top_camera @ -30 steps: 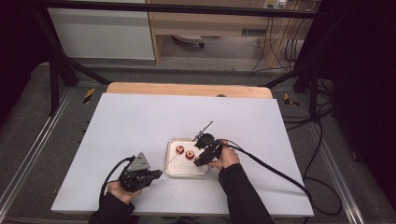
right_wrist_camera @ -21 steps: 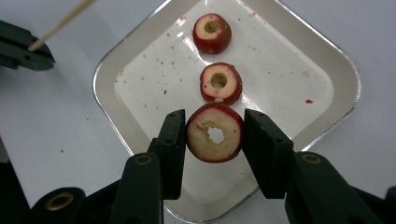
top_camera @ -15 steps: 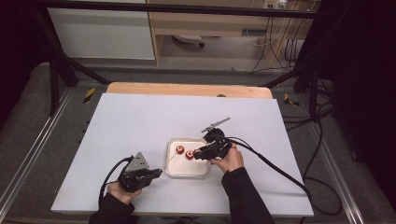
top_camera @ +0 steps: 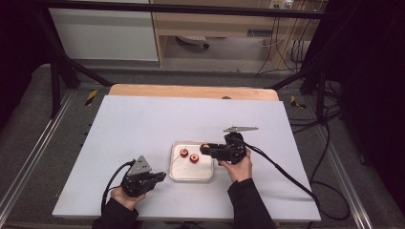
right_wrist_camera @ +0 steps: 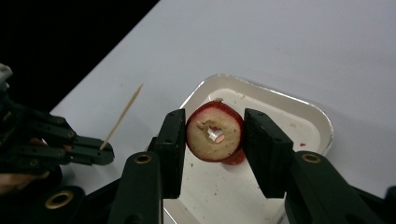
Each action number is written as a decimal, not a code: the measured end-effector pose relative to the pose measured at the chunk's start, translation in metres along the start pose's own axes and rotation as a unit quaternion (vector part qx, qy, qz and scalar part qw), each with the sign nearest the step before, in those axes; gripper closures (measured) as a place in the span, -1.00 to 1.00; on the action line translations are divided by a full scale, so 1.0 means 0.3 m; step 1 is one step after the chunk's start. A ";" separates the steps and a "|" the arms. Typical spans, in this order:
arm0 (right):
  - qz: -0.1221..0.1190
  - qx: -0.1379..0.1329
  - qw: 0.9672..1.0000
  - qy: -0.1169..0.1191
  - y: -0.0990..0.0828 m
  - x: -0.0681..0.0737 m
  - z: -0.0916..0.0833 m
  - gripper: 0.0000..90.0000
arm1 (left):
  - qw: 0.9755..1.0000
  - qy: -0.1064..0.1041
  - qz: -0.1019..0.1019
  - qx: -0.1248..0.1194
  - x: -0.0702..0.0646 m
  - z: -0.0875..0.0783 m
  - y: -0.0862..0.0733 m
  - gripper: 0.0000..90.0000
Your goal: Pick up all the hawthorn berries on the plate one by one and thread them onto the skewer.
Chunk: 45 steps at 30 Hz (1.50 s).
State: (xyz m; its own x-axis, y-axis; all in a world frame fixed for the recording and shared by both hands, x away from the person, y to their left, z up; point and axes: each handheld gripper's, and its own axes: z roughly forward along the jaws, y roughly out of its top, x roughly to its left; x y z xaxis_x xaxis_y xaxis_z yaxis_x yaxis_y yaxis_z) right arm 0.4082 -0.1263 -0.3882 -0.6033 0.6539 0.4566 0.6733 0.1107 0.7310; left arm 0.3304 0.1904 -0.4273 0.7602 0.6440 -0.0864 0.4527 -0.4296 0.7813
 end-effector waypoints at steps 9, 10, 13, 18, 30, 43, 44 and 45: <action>0.045 -0.070 0.996 0.035 -0.012 0.005 0.003 0.34 | 1.000 0.001 -0.012 -0.013 -0.021 0.007 -0.002 0.96; 0.051 -0.079 0.995 0.037 -0.013 0.004 0.003 0.34 | 1.000 0.002 -0.014 -0.013 -0.024 0.008 -0.002 0.96; 0.060 -0.099 0.992 0.042 -0.014 0.003 0.004 0.34 | 1.000 0.003 -0.019 -0.018 -0.036 0.013 -0.003 0.96; 0.073 -0.131 0.987 0.048 -0.018 0.003 0.001 0.34 | 0.999 0.007 -0.034 -0.030 -0.053 0.025 -0.003 0.96; 0.107 -0.204 0.970 0.073 -0.020 0.008 0.000 0.35 | 0.996 0.014 -0.064 -0.067 -0.112 0.068 0.028 0.96; 0.121 -0.248 0.958 0.079 -0.016 0.017 -0.008 0.35 | 0.992 0.005 -0.085 -0.090 -0.167 0.110 0.067 0.96; 0.121 -0.249 0.958 0.078 -0.017 0.018 -0.007 0.35 | 0.992 0.006 -0.084 -0.091 -0.173 0.113 0.070 0.96; 0.121 -0.248 0.958 0.077 -0.017 0.018 -0.007 0.35 | 0.992 0.007 -0.084 -0.093 -0.178 0.117 0.072 0.96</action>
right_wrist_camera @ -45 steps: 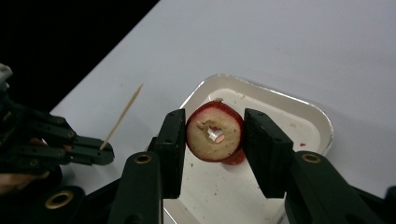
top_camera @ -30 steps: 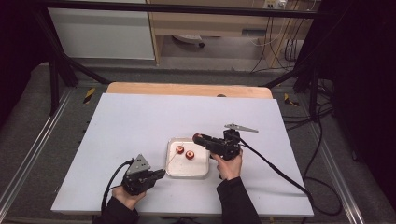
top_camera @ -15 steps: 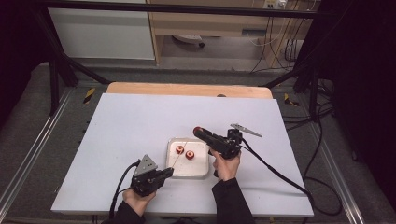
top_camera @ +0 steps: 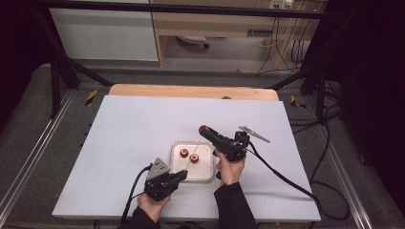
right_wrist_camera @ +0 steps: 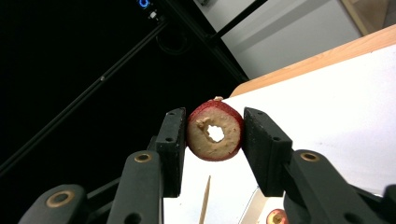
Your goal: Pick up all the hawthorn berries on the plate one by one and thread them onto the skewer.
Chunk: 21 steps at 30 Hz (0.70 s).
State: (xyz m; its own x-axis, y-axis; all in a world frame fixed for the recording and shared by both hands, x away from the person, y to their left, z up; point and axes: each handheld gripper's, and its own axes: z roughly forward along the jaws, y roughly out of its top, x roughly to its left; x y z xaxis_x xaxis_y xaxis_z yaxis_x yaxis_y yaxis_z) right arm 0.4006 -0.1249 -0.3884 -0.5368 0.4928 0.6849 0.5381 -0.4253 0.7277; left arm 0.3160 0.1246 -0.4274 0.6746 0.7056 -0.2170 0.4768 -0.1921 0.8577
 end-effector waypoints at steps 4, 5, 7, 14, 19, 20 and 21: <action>0.001 -0.007 1.000 -0.002 -0.005 0.001 0.001 0.35 | 1.000 -0.003 -0.009 -0.003 -0.008 0.012 0.002 0.96; -0.002 -0.009 1.000 -0.002 -0.006 0.001 0.001 0.35 | 1.000 -0.004 -0.012 -0.004 -0.008 0.015 0.002 0.96; 0.000 -0.012 1.000 -0.003 -0.008 -0.001 0.004 0.35 | 1.000 -0.003 -0.014 -0.007 -0.010 0.018 0.000 0.96; 0.010 -0.015 1.000 -0.002 -0.034 -0.009 0.017 0.35 | 1.000 0.002 -0.015 -0.008 -0.006 0.021 -0.008 0.96; 0.021 -0.023 1.000 0.000 -0.046 -0.011 0.023 0.35 | 1.000 0.005 -0.017 -0.009 -0.004 0.023 -0.014 0.96; 0.025 -0.024 0.999 0.000 -0.046 -0.009 0.023 0.35 | 1.000 0.006 -0.018 -0.009 -0.003 0.022 -0.015 0.96; 0.025 -0.025 0.999 0.000 -0.047 -0.010 0.024 0.35 | 1.000 0.007 -0.022 -0.010 -0.002 0.022 -0.015 0.96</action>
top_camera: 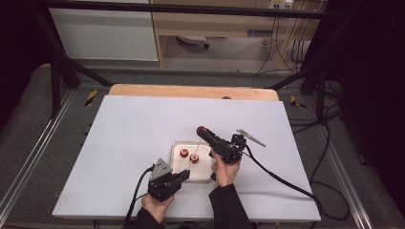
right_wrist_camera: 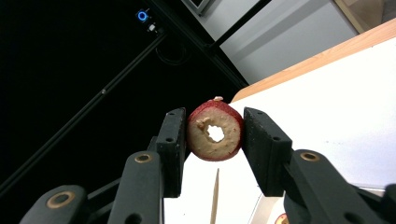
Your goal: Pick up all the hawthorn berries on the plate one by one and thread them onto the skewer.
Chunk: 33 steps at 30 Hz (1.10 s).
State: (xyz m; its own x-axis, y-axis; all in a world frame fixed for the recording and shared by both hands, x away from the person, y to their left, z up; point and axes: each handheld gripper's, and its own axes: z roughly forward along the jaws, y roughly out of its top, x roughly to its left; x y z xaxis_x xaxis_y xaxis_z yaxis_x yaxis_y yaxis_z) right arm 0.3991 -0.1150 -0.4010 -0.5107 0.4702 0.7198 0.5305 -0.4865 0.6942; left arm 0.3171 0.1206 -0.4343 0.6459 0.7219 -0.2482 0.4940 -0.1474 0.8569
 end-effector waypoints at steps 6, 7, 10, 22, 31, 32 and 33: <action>0.007 -0.011 1.000 0.002 -0.011 0.000 0.002 0.35 | 1.000 0.001 -0.012 -0.004 0.004 0.003 -0.002 0.96; 0.010 -0.011 1.000 0.002 -0.014 0.000 0.003 0.35 | 1.000 0.002 -0.013 -0.004 0.004 0.003 -0.002 0.96; 0.011 -0.015 1.000 0.003 -0.021 -0.005 0.007 0.35 | 1.000 0.002 -0.015 -0.006 0.003 0.004 -0.002 0.96; 0.021 -0.021 1.000 0.008 -0.034 -0.007 0.010 0.35 | 1.000 0.004 -0.021 -0.010 0.006 0.006 -0.001 0.96; 0.036 -0.029 0.999 0.012 -0.055 -0.011 0.016 0.36 | 0.999 0.003 -0.037 -0.020 -0.004 0.010 0.002 0.96; 0.038 -0.030 0.999 0.013 -0.057 -0.011 0.017 0.36 | 0.999 0.004 -0.039 -0.021 -0.006 0.010 0.004 0.96; 0.040 -0.030 0.999 0.014 -0.060 -0.012 0.018 0.36 | 0.999 0.005 -0.041 -0.024 -0.007 0.012 0.004 0.96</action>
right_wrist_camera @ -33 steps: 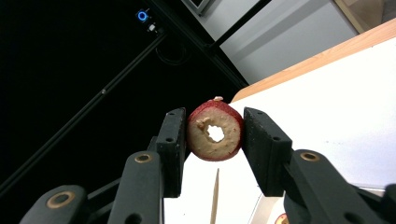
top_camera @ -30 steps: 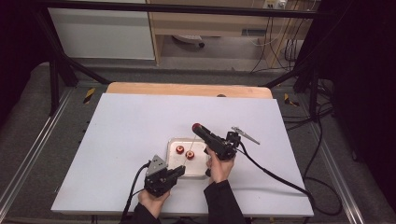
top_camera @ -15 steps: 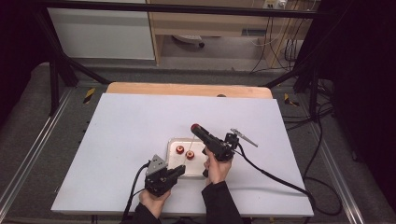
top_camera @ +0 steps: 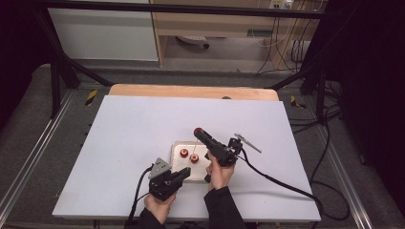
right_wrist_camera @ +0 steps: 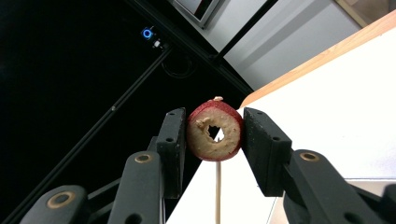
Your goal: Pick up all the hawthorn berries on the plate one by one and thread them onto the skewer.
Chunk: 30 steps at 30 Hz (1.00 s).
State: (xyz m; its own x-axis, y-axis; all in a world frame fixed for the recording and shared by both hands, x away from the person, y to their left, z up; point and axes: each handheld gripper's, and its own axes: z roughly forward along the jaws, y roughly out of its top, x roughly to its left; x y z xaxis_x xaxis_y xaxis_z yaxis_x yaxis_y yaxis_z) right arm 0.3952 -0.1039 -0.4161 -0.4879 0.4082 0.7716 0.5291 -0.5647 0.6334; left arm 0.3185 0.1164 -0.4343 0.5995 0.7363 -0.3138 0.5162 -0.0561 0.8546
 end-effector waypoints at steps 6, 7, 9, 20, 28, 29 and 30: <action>0.007 -0.002 1.000 0.003 -0.014 0.001 -0.001 0.36 | 1.000 0.007 0.000 -0.006 -0.003 0.010 0.010 0.96; 0.009 -0.001 1.000 0.003 -0.016 0.002 -0.003 0.36 | 1.000 0.006 -0.001 -0.008 -0.002 0.012 0.013 0.96; 0.007 -0.003 1.000 0.004 -0.018 0.002 -0.004 0.36 | 1.000 0.009 -0.001 -0.009 -0.002 0.014 0.020 0.97; 0.003 0.010 1.000 0.004 -0.031 0.005 -0.010 0.36 | 1.000 0.002 -0.001 -0.010 0.000 0.038 0.047 0.97; -0.009 0.029 1.000 0.003 -0.046 0.004 -0.013 0.36 | 1.000 -0.001 -0.002 -0.010 0.015 0.038 0.074 0.97; -0.009 0.031 0.999 0.004 -0.048 0.005 -0.015 0.36 | 1.000 -0.001 -0.002 -0.009 0.014 0.039 0.077 0.97; -0.015 0.033 0.999 0.002 -0.050 0.004 -0.015 0.36 | 1.000 0.000 0.001 -0.009 0.016 0.040 0.080 0.97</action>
State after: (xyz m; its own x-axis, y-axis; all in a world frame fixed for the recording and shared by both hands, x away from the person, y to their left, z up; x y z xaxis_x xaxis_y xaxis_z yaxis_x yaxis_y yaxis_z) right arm 0.3836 -0.0981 -0.4249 -0.5075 0.4208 0.7519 0.5593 -0.5030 0.6589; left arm 0.3411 0.1106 -0.4202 0.6004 0.7359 -0.3128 0.5044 -0.0450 0.8623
